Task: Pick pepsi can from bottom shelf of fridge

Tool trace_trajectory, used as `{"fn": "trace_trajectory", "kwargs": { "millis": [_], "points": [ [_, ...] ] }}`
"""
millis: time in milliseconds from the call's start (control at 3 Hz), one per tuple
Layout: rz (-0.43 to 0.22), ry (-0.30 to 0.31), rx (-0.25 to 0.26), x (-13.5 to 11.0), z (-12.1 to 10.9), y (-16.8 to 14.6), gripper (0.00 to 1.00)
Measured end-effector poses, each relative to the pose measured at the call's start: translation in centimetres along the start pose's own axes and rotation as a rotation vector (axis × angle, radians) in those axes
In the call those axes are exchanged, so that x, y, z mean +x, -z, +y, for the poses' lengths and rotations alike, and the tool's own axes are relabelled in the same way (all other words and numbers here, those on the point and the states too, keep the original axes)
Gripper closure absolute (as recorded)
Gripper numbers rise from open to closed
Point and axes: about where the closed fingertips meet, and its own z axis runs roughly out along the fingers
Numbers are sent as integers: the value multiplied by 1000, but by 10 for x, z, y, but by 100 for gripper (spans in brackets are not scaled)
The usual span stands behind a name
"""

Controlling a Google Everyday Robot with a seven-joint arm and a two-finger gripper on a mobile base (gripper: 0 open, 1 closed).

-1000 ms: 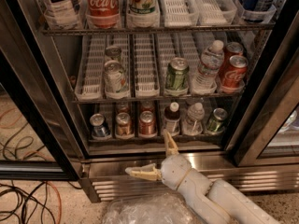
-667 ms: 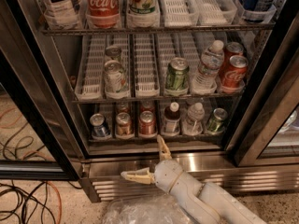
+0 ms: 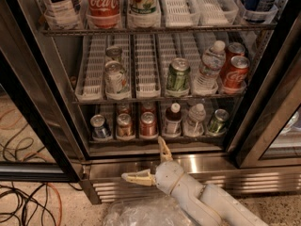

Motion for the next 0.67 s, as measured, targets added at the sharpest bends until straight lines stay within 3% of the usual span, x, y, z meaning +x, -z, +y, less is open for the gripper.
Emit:
{"fn": "trace_trajectory", "kwargs": {
  "millis": [667],
  "points": [
    [-55,-1,-48,31,28,-22,0]
  ]
}}
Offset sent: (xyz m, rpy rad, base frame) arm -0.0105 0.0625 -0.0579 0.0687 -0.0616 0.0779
